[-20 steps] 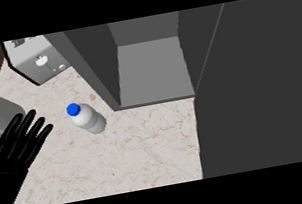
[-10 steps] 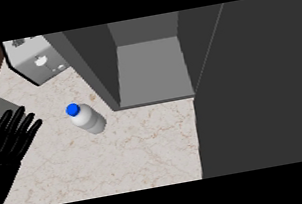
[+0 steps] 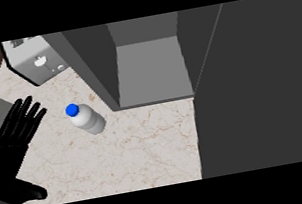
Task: Pick up the bottled water, place it into the cabinet and close the cabinet
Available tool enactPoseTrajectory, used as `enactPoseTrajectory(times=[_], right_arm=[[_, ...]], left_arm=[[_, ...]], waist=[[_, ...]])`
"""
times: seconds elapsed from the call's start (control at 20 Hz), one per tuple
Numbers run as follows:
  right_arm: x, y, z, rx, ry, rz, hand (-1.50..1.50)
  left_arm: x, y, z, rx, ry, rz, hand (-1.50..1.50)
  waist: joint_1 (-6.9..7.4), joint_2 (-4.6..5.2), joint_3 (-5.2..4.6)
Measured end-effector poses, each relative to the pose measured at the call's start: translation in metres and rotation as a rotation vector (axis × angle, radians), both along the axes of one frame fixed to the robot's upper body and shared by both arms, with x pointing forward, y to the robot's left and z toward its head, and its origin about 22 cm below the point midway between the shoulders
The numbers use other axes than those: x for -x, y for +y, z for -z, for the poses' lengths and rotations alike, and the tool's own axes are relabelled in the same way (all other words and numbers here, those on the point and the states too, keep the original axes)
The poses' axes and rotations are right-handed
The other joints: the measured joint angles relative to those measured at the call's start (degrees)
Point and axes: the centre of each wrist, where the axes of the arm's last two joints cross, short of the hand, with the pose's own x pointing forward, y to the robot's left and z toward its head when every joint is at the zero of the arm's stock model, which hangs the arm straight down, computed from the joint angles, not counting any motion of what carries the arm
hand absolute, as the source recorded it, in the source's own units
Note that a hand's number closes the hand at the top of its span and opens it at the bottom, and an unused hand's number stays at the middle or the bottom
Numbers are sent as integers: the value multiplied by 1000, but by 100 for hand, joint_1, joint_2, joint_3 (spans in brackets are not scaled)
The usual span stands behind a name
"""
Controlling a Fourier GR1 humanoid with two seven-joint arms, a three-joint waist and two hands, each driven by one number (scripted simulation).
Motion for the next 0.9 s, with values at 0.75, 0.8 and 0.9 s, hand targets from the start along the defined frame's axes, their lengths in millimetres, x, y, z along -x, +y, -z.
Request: enactPoseTrajectory(times=[0.75, 0.8, 0.9], right_arm=[[16, -3, 2, -2, -5, -20, -150], [14, -2, 1, -4, -5, -24, -150], [15, 3, 0, -4, -3, -26, -150]], left_arm=[[-52, 8, 63, -54, 96, -5, -150], [-56, 4, 68, -52, 106, -12, -150], [-54, 7, 78, -49, 132, -21, -150]], waist=[[-50, 10, -3], [-52, 12, -4], [-51, 13, -4]])
